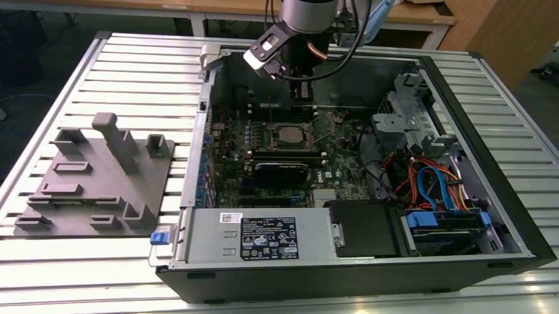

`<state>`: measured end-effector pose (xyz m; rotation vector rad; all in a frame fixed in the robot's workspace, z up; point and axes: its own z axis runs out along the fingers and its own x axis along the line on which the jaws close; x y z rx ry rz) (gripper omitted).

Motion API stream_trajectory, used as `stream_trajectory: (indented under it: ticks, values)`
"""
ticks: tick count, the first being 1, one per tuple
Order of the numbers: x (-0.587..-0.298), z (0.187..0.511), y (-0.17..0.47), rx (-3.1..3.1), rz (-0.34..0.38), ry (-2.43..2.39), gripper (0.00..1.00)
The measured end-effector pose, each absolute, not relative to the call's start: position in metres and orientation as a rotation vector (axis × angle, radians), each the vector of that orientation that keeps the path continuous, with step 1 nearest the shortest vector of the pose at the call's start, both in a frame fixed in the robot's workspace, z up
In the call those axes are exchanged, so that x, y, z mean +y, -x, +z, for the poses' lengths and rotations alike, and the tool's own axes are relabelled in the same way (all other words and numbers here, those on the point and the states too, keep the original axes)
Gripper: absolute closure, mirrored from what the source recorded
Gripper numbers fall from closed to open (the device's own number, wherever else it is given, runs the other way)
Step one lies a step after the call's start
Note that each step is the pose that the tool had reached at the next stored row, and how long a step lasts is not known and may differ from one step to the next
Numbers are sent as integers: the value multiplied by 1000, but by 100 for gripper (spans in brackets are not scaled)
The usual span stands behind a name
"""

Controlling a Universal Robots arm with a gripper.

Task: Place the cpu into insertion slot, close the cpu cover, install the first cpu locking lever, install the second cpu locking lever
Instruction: 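Close the cpu cover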

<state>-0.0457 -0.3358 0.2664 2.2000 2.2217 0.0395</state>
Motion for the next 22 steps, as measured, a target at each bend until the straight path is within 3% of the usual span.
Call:
stream_trajectory:
  ticks: [22]
  values:
    - [-336, 270, 44, 2232, 20, -2210, 90]
